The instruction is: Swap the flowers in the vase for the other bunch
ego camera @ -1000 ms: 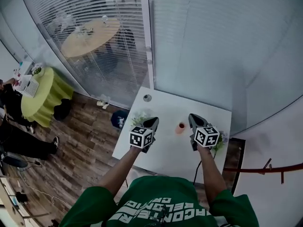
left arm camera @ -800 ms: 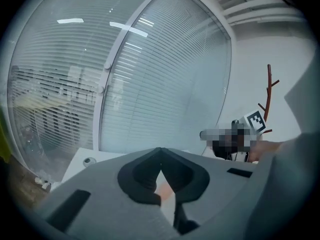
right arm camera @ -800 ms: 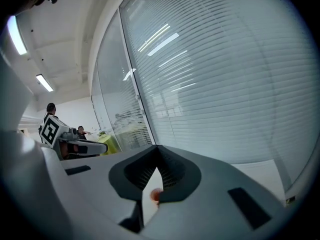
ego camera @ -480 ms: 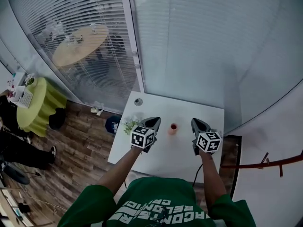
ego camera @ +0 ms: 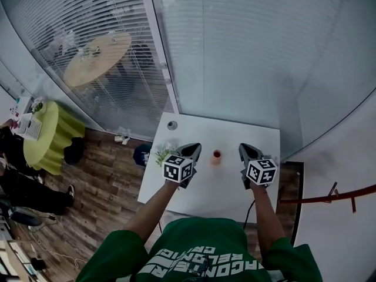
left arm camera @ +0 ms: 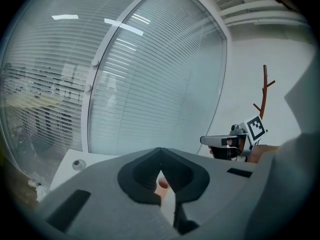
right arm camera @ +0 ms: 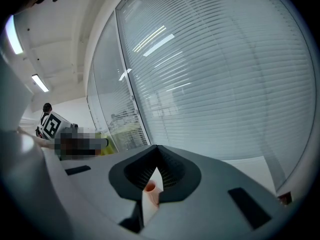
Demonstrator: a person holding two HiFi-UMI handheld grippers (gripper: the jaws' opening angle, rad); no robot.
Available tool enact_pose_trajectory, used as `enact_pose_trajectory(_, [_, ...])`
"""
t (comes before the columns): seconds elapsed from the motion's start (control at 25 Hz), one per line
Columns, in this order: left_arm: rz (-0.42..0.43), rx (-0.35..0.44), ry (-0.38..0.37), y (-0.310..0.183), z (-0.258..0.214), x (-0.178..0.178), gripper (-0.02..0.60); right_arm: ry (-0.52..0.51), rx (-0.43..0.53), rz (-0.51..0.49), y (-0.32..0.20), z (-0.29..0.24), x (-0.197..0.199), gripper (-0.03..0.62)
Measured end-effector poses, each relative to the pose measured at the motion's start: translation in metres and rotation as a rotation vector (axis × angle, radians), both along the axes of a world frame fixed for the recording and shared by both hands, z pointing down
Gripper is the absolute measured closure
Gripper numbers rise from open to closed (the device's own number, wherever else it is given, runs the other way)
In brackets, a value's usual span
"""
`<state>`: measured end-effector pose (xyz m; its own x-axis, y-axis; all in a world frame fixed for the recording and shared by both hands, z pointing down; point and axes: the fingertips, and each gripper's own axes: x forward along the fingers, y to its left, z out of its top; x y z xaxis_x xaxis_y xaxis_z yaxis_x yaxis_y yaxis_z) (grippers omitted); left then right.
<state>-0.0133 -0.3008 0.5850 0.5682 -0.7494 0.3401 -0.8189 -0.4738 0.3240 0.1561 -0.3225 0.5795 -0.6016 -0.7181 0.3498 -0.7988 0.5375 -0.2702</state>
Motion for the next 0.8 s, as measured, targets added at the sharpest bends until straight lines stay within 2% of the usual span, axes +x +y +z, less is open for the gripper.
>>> enact_pose_trajectory(0.2, [0.005,0.001,-0.013,-0.008,0.000,0.006,0.574,-0.004,0.003,0.013,-0.006,-0.002,0.009,0.580])
enact_pose_trajectory(0.36, [0.045,0.006,-0.024,-0.013,-0.005,0.022,0.574,0.002,0.011,0.050,-0.004,-0.005,0.026,0.580])
enact_pose_trajectory(0.56, [0.119,0.010,-0.018,-0.016,-0.008,0.059,0.574,-0.003,0.000,0.128,0.008,-0.005,0.063,0.581])
enact_pose_trajectory(0.8, [0.244,0.012,-0.008,-0.013,-0.012,0.119,0.574,0.009,-0.004,0.254,0.032,-0.008,0.123,0.580])
